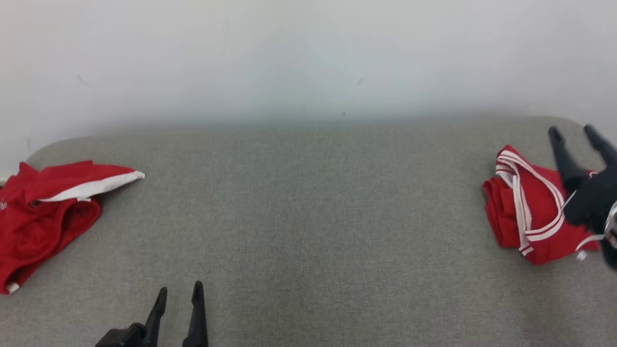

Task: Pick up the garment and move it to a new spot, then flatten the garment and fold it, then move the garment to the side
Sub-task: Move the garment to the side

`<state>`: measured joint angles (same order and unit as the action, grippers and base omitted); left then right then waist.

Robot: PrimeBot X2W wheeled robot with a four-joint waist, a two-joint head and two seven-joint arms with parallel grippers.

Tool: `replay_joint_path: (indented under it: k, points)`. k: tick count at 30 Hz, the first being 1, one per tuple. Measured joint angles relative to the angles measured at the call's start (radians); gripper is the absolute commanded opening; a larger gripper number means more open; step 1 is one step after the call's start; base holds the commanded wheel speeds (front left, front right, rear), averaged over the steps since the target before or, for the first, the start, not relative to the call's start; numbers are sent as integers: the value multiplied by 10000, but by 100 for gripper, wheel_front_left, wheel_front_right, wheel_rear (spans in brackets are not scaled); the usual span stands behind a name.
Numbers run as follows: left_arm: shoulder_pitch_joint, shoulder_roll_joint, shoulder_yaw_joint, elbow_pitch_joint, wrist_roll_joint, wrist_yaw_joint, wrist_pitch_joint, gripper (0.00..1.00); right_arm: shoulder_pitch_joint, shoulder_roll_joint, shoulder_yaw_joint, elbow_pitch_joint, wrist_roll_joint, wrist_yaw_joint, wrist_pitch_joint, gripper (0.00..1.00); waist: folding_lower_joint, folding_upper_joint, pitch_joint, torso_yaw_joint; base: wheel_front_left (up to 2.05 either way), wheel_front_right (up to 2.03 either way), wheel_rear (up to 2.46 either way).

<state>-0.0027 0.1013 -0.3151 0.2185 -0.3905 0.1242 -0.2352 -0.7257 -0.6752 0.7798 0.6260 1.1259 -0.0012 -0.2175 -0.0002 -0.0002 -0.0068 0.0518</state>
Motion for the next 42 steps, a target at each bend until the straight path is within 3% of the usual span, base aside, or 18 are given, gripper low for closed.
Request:
replay_joint_path:
  k: [7,14,17,24,31,42]
  points:
    - [619,211,489,-307,0,0,-35,100,1900,146,-109,-1651,186,-719,-305,100,1,0,-659,-253,0,0,0]
    - [1041,397,773,-571,115,2,-27,100,3330,-12,-224,-3198,-192,-1126,-339,100,1,0,-993,-649,0,0,0]
    - [1045,531,711,-694,495,0,117,100,4337,-136,-796,-3588,117,-1220,-349,100,1,0,-1058,-762,0,0,0]
    - [1315,642,1062,-784,936,2,268,100,5493,71,-1335,-4113,-186,-1233,-347,100,2,0,-1037,-846,0,0,0]
    - [1400,911,1064,-917,1530,0,709,100,6511,23,-2704,-4109,-1363,-1233,-349,100,3,2,-935,-810,0,0,0]
    - [1420,1126,867,-1367,2230,0,1126,100,7377,336,-3382,-4646,-2961,-1233,-349,100,2,2,-823,-703,0,0,0]
